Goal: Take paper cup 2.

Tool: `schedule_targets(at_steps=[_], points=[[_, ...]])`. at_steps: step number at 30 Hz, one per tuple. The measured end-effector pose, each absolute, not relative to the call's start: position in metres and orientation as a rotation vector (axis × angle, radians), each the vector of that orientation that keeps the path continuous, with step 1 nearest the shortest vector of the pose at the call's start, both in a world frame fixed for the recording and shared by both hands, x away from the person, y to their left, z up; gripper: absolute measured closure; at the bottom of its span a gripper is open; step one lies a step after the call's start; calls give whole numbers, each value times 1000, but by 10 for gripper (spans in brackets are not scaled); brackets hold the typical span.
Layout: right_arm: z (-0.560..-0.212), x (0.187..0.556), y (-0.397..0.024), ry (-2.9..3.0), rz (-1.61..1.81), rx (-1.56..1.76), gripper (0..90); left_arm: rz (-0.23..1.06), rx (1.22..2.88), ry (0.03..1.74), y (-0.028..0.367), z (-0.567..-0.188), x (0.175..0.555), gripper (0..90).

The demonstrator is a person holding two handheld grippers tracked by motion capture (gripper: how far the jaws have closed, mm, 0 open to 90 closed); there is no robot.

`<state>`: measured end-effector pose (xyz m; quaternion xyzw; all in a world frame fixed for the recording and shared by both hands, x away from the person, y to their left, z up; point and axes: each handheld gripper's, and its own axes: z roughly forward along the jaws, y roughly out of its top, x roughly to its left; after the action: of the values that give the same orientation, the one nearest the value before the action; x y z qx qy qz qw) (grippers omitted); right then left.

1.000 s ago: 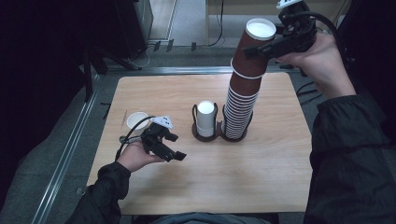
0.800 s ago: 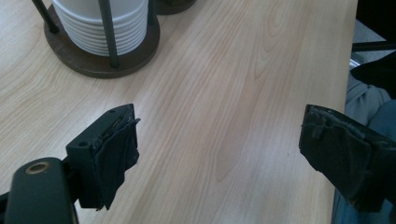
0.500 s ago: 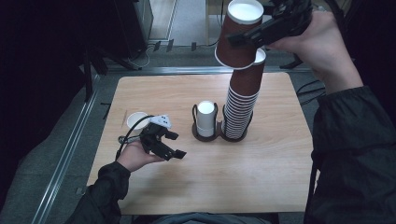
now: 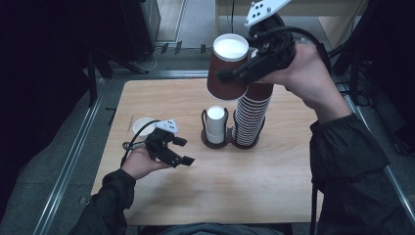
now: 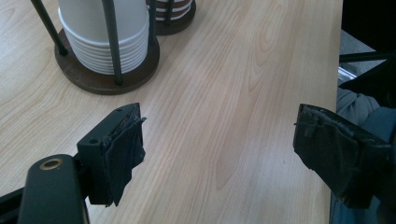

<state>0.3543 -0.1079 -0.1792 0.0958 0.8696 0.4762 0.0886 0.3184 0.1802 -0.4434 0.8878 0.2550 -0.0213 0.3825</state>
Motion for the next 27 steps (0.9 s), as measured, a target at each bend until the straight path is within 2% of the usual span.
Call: schedule_targets(at_steps=[13,27], points=[[-252,345,-101,2677,1455,276,198,-66,2237,640,180,-441,319,157],[-336,329,-107,2733,1435,322,198,-81,2214,623,178,-439,317,100]])
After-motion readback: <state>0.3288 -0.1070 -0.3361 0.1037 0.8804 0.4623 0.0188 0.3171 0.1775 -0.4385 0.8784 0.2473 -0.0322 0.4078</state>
